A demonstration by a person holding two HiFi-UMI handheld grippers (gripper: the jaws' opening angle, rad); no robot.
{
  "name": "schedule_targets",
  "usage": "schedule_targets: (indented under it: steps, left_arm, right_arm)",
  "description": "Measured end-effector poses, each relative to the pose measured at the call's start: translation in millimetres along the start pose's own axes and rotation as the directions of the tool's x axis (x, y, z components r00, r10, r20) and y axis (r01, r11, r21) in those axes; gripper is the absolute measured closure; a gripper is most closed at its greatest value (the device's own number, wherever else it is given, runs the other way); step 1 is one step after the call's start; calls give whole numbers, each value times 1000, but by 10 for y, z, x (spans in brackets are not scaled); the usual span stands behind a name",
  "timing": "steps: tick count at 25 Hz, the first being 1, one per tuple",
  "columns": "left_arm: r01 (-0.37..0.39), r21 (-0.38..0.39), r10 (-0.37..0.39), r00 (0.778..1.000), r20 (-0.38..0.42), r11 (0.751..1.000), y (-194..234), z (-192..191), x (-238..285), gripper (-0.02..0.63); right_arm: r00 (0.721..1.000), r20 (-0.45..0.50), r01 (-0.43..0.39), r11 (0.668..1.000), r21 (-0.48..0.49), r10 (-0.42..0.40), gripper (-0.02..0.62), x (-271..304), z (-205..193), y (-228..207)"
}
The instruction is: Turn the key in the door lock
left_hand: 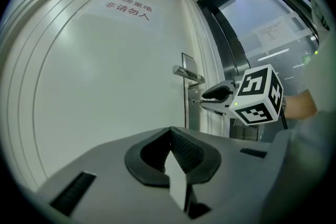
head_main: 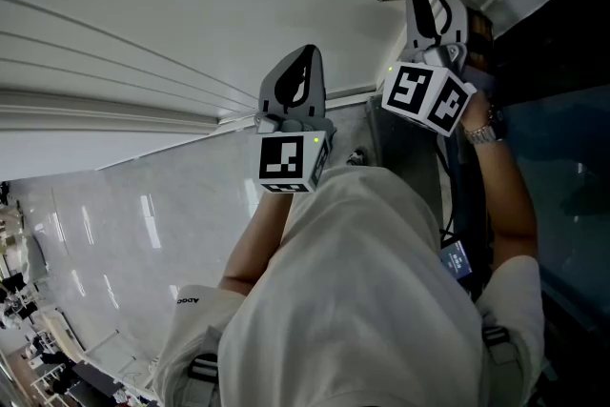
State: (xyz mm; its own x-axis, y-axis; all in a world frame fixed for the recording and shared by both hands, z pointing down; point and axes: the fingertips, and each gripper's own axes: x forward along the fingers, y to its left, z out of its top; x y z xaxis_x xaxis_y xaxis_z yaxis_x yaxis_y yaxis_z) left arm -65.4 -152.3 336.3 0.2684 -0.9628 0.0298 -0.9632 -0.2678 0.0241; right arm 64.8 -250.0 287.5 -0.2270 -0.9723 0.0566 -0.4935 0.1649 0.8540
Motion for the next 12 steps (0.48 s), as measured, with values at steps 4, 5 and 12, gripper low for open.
schedule_targets:
  steps: [4, 5, 12]
  left_arm:
    - [0, 0, 0, 1000, 0, 1000, -2, -7, 15, 600]
    - [0, 1, 0, 1000, 0, 1000, -1, -4, 18, 600]
    - [-4, -4, 4, 1000, -5, 1000, 22, -21, 42, 600]
  right_arm:
    - [999, 15, 37, 993, -110, -35, 525, 28, 49, -8]
    - [999, 16, 43, 990, -134, -41, 548, 33, 57, -2]
    - [999, -2, 35, 989, -143, -36, 580, 68, 50, 33]
